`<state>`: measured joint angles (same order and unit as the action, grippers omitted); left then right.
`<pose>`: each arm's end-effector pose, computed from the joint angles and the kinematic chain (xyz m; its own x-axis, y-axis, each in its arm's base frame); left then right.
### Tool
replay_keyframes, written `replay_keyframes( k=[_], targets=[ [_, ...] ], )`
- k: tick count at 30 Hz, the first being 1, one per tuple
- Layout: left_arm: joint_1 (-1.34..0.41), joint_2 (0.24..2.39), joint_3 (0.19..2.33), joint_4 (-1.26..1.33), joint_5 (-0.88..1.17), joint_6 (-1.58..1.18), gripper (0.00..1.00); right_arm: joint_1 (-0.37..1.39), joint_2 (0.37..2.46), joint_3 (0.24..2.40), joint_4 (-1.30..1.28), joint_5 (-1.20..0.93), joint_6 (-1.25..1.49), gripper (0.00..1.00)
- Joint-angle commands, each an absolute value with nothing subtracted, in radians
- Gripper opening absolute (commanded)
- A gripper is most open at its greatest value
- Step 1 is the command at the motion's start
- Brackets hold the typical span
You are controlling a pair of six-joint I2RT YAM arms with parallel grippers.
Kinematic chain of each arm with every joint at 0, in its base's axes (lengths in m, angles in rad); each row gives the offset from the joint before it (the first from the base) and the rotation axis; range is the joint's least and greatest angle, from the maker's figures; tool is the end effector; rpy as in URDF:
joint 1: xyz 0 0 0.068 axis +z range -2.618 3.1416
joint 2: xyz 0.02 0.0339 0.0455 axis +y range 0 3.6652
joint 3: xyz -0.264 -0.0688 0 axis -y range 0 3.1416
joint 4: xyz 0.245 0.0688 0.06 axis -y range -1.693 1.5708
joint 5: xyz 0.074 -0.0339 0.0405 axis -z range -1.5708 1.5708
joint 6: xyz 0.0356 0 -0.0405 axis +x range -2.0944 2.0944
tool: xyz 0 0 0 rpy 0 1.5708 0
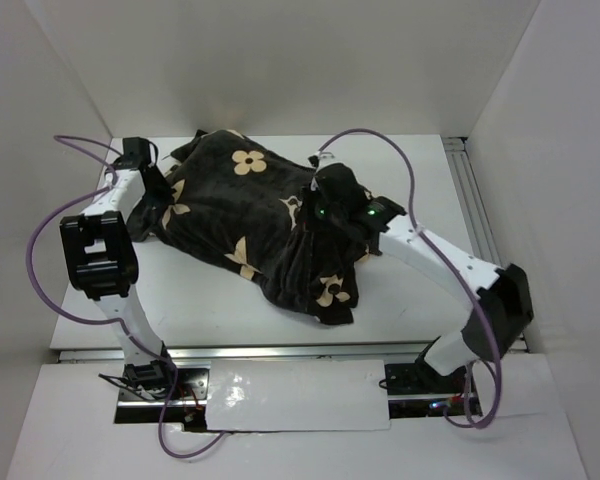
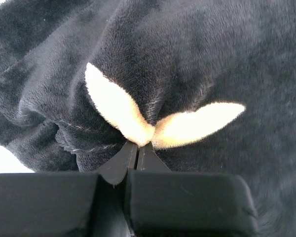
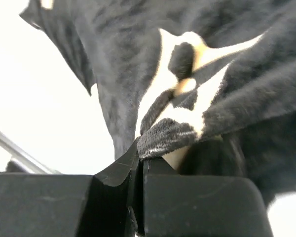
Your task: Put the pillow into the pillowcase
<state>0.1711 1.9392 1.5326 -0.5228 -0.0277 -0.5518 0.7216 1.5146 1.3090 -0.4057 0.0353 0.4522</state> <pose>0.4230 0.0741 0.2302 -0.5746 -0.6311 -0.5211 -0.5728 0.7649 -0.2948 0.2613 0.2283 0.3229 -0.6666 -0.0049 -0.7454 -0.3860 0.8577 0.3396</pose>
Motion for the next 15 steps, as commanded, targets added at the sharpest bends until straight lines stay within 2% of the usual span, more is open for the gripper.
replay_keyframes(
  k=[1, 6, 12, 13, 14, 15],
  targets=[
    [0.205, 1.925, 1.490, -0.511, -0.052, -0.541, 0.00, 0.709, 1.315, 1.315, -0.553, 0.064, 0.526, 0.00],
    [0.224, 1.914, 1.489, -0.511, -0.087, -0.560, 0.00, 0.641, 1.177, 1.185, -0.689, 0.101, 0.569, 0.00],
    [0.267, 1.914, 1.519, -0.560, -0.097, -0.569, 0.00, 0.574, 1.156, 0.993, -0.699, 0.112, 0.615, 0.00],
    [0.267, 1.924, 1.519, -0.560, -0.097, -0.569, 0.00, 0.565, 1.157, 0.980, -0.713, 0.092, 0.615, 0.06],
    [0.267, 1.924, 1.529, -0.569, -0.097, -0.569, 0.00, 0.552, 1.172, 0.980, -0.728, 0.075, 0.615, 0.25],
    [0.267, 1.934, 1.543, -0.578, -0.097, -0.569, 0.00, 0.552, 1.172, 0.980, -0.770, 0.075, 0.615, 0.52]
  ],
)
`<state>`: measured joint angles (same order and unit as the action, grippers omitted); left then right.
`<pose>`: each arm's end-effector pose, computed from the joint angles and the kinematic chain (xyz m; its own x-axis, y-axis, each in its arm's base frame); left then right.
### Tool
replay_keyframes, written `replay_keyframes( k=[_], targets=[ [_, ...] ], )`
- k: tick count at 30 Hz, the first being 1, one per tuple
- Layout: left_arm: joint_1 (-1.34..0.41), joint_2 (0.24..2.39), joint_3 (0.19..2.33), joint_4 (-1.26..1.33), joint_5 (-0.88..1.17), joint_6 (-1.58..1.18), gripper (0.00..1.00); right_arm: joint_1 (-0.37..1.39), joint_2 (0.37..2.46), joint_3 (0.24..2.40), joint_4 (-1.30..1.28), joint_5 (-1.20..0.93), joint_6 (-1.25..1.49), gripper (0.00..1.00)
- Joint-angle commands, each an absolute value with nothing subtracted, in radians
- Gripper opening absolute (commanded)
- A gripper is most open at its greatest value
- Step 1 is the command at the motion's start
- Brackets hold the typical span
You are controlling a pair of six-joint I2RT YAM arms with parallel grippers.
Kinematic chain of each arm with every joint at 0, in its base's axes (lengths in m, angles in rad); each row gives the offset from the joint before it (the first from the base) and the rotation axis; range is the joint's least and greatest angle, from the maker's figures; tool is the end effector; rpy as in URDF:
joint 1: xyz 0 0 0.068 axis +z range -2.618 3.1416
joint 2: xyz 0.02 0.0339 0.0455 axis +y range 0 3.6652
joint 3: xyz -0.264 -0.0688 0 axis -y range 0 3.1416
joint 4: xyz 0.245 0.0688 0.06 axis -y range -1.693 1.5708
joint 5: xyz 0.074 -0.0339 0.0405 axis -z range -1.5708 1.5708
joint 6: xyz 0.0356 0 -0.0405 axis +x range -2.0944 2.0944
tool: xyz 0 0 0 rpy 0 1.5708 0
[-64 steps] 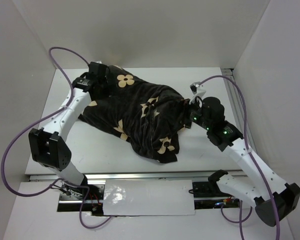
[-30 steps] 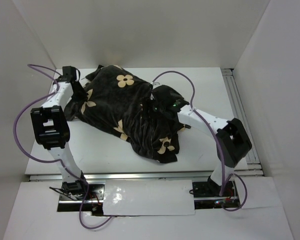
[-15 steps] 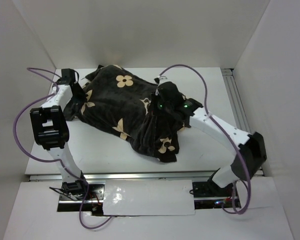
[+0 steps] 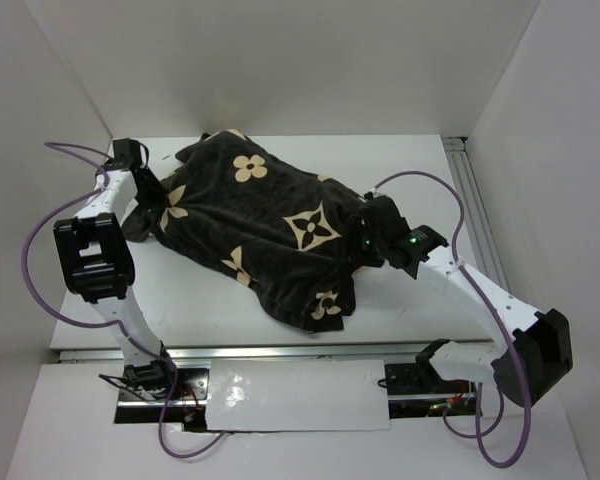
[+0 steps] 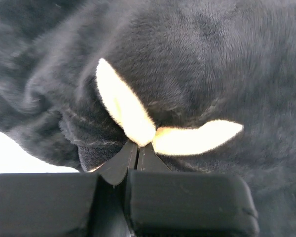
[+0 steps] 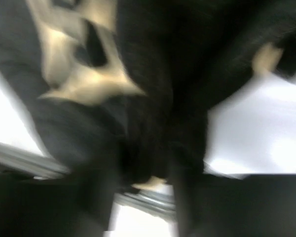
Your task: Put the pillow into the pillowcase
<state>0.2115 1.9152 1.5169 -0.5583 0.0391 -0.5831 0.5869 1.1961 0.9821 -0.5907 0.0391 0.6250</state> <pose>0.4123 0.0871 0.2327 -0.5636 -0.6837 -0.4635 -0.5967 0.7250 -0.3440 0.2102 0.1381 0.2868 -0.7972 0.1720 -0.5787 -0.0794 0.9204 0.3828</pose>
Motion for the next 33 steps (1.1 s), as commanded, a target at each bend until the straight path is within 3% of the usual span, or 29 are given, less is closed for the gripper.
replay_keyframes(
  k=[1, 5, 12, 15, 16, 18, 19, 20, 23, 26, 28, 31, 33],
  targets=[
    [0.267, 1.934, 1.552, -0.589, -0.097, -0.569, 0.00, 0.552, 1.172, 0.980, -0.784, 0.087, 0.606, 0.59],
    [0.316, 1.959, 1.638, -0.661, -0.129, -0.589, 0.00, 0.552, 1.120, 1.021, -0.789, 0.147, 0.606, 0.81],
    [0.428, 1.927, 1.660, -0.661, 0.006, -0.617, 0.02, 0.486, 1.167, 0.980, -0.683, 0.181, 0.577, 0.82],
    [0.437, 1.917, 1.651, -0.652, 0.006, -0.606, 0.18, 0.463, 1.239, 0.944, -0.574, 0.181, 0.555, 0.77],
    [0.437, 1.907, 1.651, -0.652, 0.006, -0.597, 0.32, 0.463, 1.258, 0.943, -0.537, 0.135, 0.539, 0.77],
    [0.437, 1.898, 1.640, -0.664, -0.006, -0.597, 0.46, 0.463, 1.305, 0.959, -0.444, 0.046, 0.485, 0.76],
    [0.446, 1.898, 1.640, -0.673, -0.006, -0.597, 0.50, 0.481, 1.319, 0.972, -0.418, -0.001, 0.457, 0.78],
    [0.455, 1.888, 1.628, -0.673, -0.006, -0.597, 0.60, 0.503, 1.333, 0.983, -0.375, -0.047, 0.436, 0.83],
    [0.474, 1.858, 1.586, -0.675, 0.011, -0.607, 0.70, 0.625, 1.359, 1.032, -0.350, -0.032, 0.304, 0.92],
    [0.474, 1.848, 1.565, -0.651, 0.050, -0.607, 0.71, 0.774, 1.390, 1.084, -0.367, 0.032, 0.233, 1.00],
    [0.474, 1.848, 1.555, -0.632, 0.102, -0.607, 0.71, 0.886, 1.402, 1.085, -0.365, 0.046, 0.190, 1.00],
    [0.462, 1.858, 1.526, -0.583, 0.132, -0.598, 0.65, 1.030, 1.411, 1.052, -0.281, 0.113, 0.145, 1.00],
    [0.445, 1.858, 1.526, -0.583, 0.123, -0.598, 0.54, 1.100, 1.442, 1.052, -0.265, 0.272, 0.112, 1.00]
  ],
)
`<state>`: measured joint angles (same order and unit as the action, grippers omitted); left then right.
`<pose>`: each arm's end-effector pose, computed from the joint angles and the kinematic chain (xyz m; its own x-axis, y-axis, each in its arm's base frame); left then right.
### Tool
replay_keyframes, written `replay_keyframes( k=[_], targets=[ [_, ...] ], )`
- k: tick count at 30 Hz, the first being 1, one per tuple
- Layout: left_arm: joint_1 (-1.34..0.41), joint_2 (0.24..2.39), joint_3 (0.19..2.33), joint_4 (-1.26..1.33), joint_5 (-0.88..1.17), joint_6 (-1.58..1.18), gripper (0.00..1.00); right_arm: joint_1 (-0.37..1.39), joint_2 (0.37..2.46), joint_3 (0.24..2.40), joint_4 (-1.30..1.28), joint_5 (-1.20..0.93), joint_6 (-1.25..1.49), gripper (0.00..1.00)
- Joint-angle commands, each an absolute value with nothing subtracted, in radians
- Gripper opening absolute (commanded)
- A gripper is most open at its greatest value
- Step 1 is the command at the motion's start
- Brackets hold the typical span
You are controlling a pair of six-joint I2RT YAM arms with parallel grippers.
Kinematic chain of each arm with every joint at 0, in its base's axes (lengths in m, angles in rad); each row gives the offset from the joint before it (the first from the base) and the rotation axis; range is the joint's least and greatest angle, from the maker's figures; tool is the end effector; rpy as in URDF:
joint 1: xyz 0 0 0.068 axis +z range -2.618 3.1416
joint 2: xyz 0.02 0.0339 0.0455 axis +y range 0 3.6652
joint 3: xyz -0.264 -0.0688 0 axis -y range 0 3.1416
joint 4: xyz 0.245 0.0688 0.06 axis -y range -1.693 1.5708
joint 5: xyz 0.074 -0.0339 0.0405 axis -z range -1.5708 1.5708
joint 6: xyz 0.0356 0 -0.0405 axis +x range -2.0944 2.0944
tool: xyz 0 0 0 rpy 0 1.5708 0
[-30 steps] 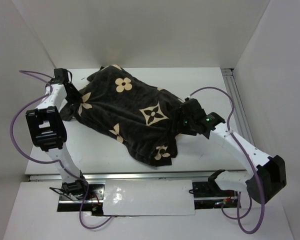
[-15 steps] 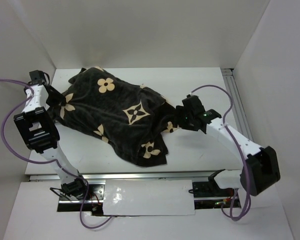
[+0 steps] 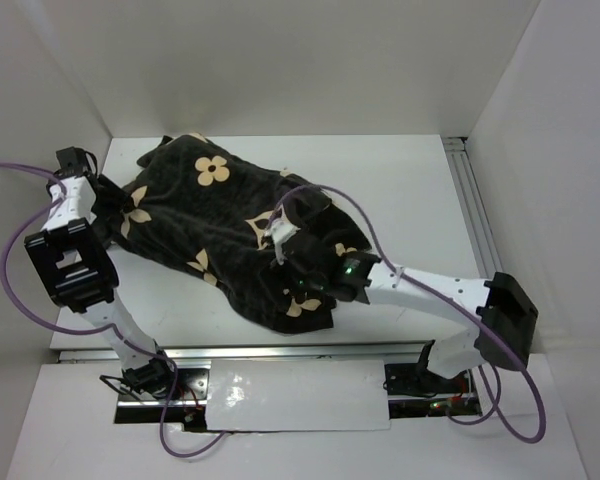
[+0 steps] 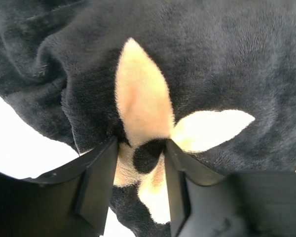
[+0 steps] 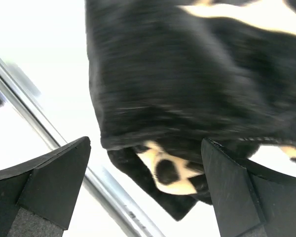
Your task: Put the pillow into the pillowcase
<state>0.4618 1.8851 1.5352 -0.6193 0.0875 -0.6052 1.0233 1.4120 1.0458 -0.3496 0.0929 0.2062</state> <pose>0.3723 0.1818 0.2467 -0.3797 -0.8220 -0.4244 -0.7485 0.5426 -0.3812 0.1648 0.2639 0.2707 -0.5010 -0.4301 -0.7510 -0.7265 0.6805 0.0949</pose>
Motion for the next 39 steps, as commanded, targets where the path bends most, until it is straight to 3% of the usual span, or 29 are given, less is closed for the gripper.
replay_keyframes(
  k=[1, 4, 6, 8, 10, 12, 13, 15, 16, 19, 26, 27, 28, 29, 30, 32, 34, 39],
  targets=[
    [0.425, 1.867, 1.526, -0.583, 0.104, -0.598, 0.52, 1.151, 1.478, 1.087, -0.256, 0.313, 0.059, 1.00],
    [0.387, 1.877, 1.526, -0.560, 0.084, -0.598, 0.43, 1.209, 1.569, 1.149, -0.224, 0.403, -0.061, 1.00],
    [0.377, 1.888, 1.526, -0.546, 0.084, -0.598, 0.31, 1.221, 1.620, 1.172, -0.168, 0.434, -0.098, 1.00],
    [0.353, 1.904, 1.526, -0.546, 0.084, -0.598, 0.01, 1.206, 1.707, 1.195, -0.130, 0.466, -0.121, 1.00],
    [0.322, 1.913, 1.537, -0.546, 0.074, -0.598, 0.00, 1.181, 1.794, 1.216, -0.130, 0.506, -0.108, 1.00],
    [0.304, 1.895, 1.517, -0.546, 0.034, -0.598, 0.00, 1.141, 1.830, 1.216, -0.130, 0.584, -0.063, 0.83],
    [0.293, 1.878, 1.503, -0.546, 0.017, -0.598, 0.00, 1.128, 1.841, 1.200, -0.130, 0.621, -0.039, 0.68],
    [0.261, 1.832, 1.467, -0.535, -0.024, -0.588, 0.00, 1.077, 1.830, 1.155, -0.167, 0.693, 0.055, 0.30],
    [0.250, 1.781, 1.454, -0.535, -0.041, -0.588, 0.00, 1.059, 1.812, 1.137, -0.190, 0.781, 0.102, 0.00],
    [0.201, 1.705, 1.422, -0.555, -0.109, -0.575, 0.00, 0.941, 1.653, 1.043, -0.297, 0.781, 0.239, 0.00],
    [0.046, 1.556, 1.450, -0.606, -0.020, -0.575, 0.00, 0.612, 1.185, 0.874, -0.382, 0.667, 0.233, 0.00],
    [0.003, 1.542, 1.450, -0.606, -0.020, -0.575, 0.00, 0.588, 1.146, 0.874, -0.391, 0.657, 0.191, 0.05],
    [-0.014, 1.520, 1.441, -0.606, -0.009, -0.575, 0.04, 0.540, 1.146, 0.874, -0.391, 0.628, 0.170, 0.21],
    [-0.026, 1.520, 1.440, -0.606, 0.000, -0.575, 0.16, 0.519, 1.146, 0.874, -0.412, 0.550, 0.170, 0.44],
    [-0.035, 1.520, 1.440, -0.639, 0.000, -0.589, 0.48, 0.500, 1.155, 0.891, -0.451, 0.505, 0.179, 0.62],
    [-0.035, 1.520, 1.471, -0.702, -0.035, -0.613, 0.71, 0.469, 1.175, 0.919, -0.492, 0.404, 0.219, 0.90],
    [-0.023, 1.520, 1.517, -0.773, -0.093, -0.659, 1.00, 0.460, 1.184, 0.951, -0.558, 0.370, 0.286, 0.97],
    [0.041, 1.462, 1.471, -0.802, -0.140, -0.693, 1.00, 0.442, 1.083, 0.997, -0.630, 0.310, 0.341, 1.00]
  ],
)
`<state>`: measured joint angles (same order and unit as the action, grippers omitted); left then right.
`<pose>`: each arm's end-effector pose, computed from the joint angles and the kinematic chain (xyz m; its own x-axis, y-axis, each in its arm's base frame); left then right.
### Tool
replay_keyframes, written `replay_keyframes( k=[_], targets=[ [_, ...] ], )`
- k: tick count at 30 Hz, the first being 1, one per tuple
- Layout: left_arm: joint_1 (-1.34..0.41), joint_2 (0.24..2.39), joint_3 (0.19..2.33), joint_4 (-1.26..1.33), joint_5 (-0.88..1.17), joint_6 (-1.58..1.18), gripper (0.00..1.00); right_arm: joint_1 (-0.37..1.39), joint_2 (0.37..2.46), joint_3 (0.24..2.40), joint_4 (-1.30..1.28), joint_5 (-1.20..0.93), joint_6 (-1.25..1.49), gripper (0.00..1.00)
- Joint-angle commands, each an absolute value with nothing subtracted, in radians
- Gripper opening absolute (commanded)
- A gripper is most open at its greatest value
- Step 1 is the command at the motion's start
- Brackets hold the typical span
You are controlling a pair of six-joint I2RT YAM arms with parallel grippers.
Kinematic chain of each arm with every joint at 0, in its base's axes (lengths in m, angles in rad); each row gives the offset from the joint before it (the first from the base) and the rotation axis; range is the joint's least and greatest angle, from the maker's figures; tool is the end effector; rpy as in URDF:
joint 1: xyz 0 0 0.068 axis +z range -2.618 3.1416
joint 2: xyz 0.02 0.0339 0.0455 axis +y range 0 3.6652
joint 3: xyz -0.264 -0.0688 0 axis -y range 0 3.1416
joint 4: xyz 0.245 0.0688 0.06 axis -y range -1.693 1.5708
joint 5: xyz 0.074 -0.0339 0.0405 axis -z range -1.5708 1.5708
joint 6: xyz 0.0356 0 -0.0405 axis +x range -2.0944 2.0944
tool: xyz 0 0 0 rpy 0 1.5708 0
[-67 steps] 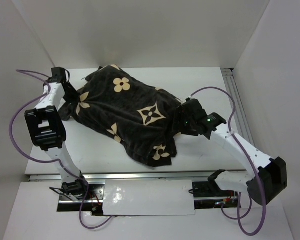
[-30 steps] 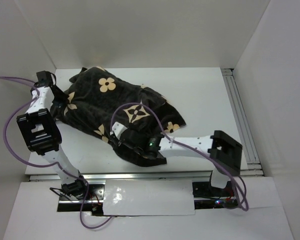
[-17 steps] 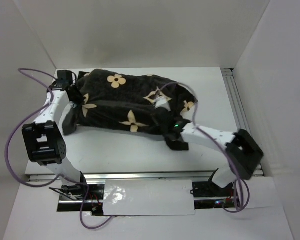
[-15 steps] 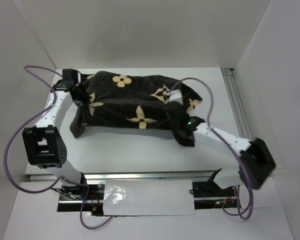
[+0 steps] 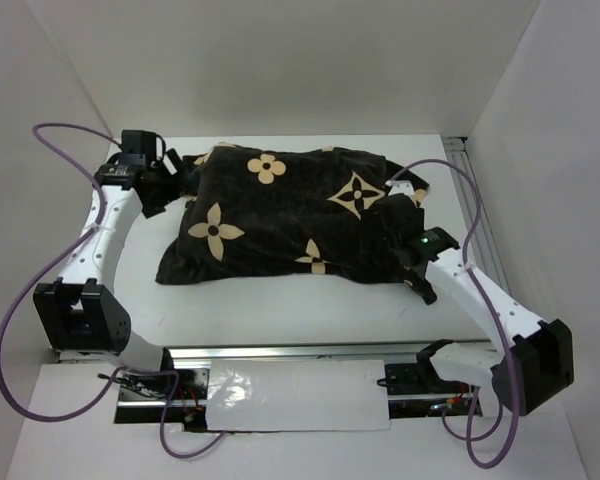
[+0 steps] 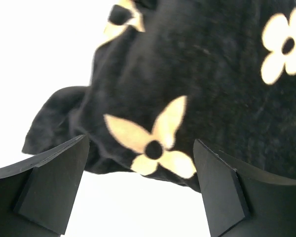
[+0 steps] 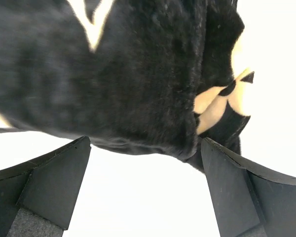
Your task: Put the pillow into the pillowcase
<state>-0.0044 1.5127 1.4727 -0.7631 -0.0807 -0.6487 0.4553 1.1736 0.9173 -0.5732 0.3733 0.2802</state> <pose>0.3279 0.0014 0.3484 -0.5422 -0.5998 -0.5884 -0.4758 0.7964 -0.3734 0.2234 0.0949 0.2738 -0.6887 -0.0505 -0.7233 0.0023 0.9974 -0.0718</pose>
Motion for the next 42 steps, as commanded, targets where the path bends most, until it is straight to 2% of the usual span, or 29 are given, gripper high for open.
replay_keyframes(
  k=[1, 5, 7, 11, 15, 19, 20, 23, 24, 25, 27, 32, 37, 42],
  targets=[
    [0.061, 1.482, 1.462, -0.792, -0.105, -0.693, 1.00, 0.430, 1.065, 0.997, -0.630, 0.296, 0.341, 1.00],
    [0.098, 1.624, 1.511, -0.792, -0.153, -0.684, 1.00, 0.396, 1.011, 1.025, -0.653, 0.212, 0.282, 1.00],
    [0.098, 1.709, 1.612, -0.807, -0.184, -0.672, 1.00, 0.385, 0.999, 1.037, -0.653, 0.198, 0.270, 1.00],
    [0.126, 1.894, 1.756, -0.876, -0.216, -0.660, 1.00, 0.348, 1.023, 1.036, -0.681, 0.253, 0.305, 1.00],
    [0.164, 2.029, 1.766, -0.776, -0.143, -0.649, 1.00, 0.285, 1.008, 0.950, -0.614, 0.357, 0.318, 1.00],
    [0.173, 2.192, 1.921, -0.756, -0.158, -0.658, 0.98, 0.190, 1.020, 0.950, -0.522, 0.350, 0.308, 1.00],
    [0.173, 2.219, 1.959, -0.756, -0.120, -0.658, 0.98, 0.107, 1.037, 0.963, -0.484, 0.303, 0.308, 1.00],
    [0.173, 2.261, 2.023, -0.726, -0.107, -0.670, 0.97, -0.108, 1.144, 0.973, -0.393, -0.057, 0.345, 1.00],
    [0.173, 2.261, 2.023, -0.707, -0.098, -0.670, 0.97, -0.253, 1.178, 0.973, -0.371, -0.159, 0.357, 1.00],
    [0.173, 2.261, 2.040, -0.693, -0.098, -0.670, 0.97, -0.311, 1.212, 0.973, -0.342, -0.374, 0.357, 0.99],
    [0.184, 2.284, 2.088, -0.674, -0.072, -0.683, 0.98, -0.370, 1.290, 0.994, -0.258, -0.480, 0.373, 1.00],
    [0.184, 2.371, 2.198, -0.600, 0.027, -0.692, 1.00, -0.180, 1.449, 1.173, -0.272, -0.209, 0.304, 1.00],
    [0.150, 2.470, 2.244, -0.508, 0.107, -0.710, 1.00, -0.149, 1.664, 1.291, -0.249, -0.150, 0.325, 1.00],
    [0.069, 2.534, 2.319, -0.511, -0.033, -0.710, 1.00, -0.111, 1.857, 1.475, -0.256, -0.172, 0.316, 1.00]
  ],
)
